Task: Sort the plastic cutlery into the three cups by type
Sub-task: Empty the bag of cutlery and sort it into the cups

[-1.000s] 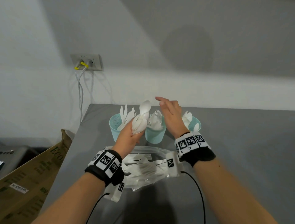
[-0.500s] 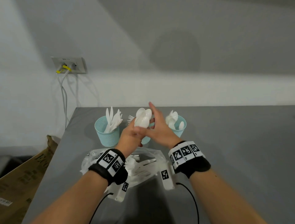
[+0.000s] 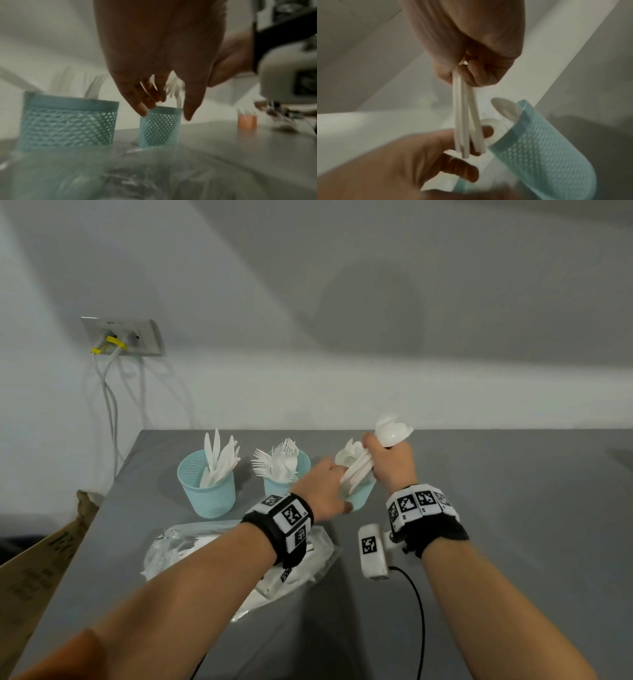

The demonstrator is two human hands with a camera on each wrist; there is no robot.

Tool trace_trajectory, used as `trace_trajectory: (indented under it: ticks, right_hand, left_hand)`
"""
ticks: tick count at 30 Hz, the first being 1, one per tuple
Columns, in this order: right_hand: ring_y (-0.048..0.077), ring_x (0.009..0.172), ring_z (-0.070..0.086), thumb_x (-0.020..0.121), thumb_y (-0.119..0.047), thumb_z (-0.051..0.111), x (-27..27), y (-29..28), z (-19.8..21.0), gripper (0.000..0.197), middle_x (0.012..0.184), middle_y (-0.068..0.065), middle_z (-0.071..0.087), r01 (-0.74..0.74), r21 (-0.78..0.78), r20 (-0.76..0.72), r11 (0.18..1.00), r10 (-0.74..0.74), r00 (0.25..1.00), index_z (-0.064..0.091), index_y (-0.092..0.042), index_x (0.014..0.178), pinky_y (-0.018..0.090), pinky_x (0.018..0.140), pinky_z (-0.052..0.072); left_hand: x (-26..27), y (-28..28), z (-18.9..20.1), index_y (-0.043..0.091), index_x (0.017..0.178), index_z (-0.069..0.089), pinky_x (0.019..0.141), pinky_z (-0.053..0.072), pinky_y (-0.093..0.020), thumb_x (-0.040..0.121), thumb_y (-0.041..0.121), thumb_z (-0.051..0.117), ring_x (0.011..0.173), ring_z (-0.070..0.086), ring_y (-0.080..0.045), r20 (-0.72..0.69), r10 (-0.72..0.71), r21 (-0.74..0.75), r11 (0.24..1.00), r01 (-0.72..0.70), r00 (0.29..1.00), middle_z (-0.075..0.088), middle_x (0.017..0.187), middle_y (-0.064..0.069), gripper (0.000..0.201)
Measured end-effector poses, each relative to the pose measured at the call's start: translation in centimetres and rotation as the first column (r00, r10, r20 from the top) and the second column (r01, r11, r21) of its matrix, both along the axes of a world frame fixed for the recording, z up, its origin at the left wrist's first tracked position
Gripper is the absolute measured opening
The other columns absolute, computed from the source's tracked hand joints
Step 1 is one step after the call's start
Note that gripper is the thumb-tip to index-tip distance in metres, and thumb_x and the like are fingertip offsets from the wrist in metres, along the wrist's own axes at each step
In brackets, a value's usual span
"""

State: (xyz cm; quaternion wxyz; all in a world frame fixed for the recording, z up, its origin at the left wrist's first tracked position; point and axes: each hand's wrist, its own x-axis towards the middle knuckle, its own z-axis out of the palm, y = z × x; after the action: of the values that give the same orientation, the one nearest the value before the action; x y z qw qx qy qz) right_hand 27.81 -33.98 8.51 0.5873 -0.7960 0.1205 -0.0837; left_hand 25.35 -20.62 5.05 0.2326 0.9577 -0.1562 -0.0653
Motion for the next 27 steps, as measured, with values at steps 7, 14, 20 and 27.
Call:
trace_trajectory:
  ticks: [7,14,20,27]
  right_hand:
    - [0.008,0.031,0.051,0.084,-0.028,0.065,2.7,-2.6,0.0,0.028,0.045,0.002,0.055,0.176,-0.111,0.005,0.978,-0.176,0.984,0.061,-0.006,0.067,0.027,0.055,0.051]
    - [0.026,0.058,0.064,0.080,-0.026,0.067,2.2,-1.6,-2.4,0.024,0.072,0.016,0.069,-0.067,-0.370,-0.118,0.927,0.025,0.993,0.066,-0.002,0.086,0.033,0.064,0.056]
    - [0.023,0.078,0.060,0.076,-0.024,0.073,1.0,-1.9,-3.7,0.025,0.084,0.005,0.061,-0.165,-0.436,-0.162,0.884,0.103,0.981,0.060,-0.012,0.093,0.029,0.067,0.044]
    - [0.010,0.092,0.045,0.075,-0.017,0.073,-1.7,-0.7,-3.7,0.050,0.117,0.002,0.039,0.063,-0.323,0.119,0.944,-0.025,0.993,0.049,-0.012,0.118,0.021,0.078,0.036]
  left_hand:
    - [0.7,-1.4,-2.1,0.014,0.119,0.055,0.089,0.047,-0.039,0.088,0.036,0.059,0.116,0.039,-0.025,0.259,-0.008,0.135,0.990,-0.028,0.966,0.043,0.122,-0.007,0.038]
    - [1.4,-2.0,-2.4,0.008,0.112,0.060,0.087,0.041,-0.032,0.090,0.029,0.054,0.112,0.042,-0.026,0.275,0.099,0.001,0.995,-0.104,0.956,0.048,0.116,-0.010,0.031]
    - [1.5,-1.8,-2.5,0.012,0.108,0.065,0.092,0.039,-0.029,0.089,0.032,0.059,0.113,0.042,-0.024,0.257,0.133,-0.088,0.990,-0.114,0.957,0.048,0.116,-0.009,0.028]
    - [-0.2,-0.6,-1.4,0.017,0.117,0.056,0.090,0.048,-0.034,0.090,0.027,0.057,0.114,0.046,-0.018,0.221,0.127,-0.147,0.984,-0.096,0.967,0.047,0.121,-0.002,0.028]
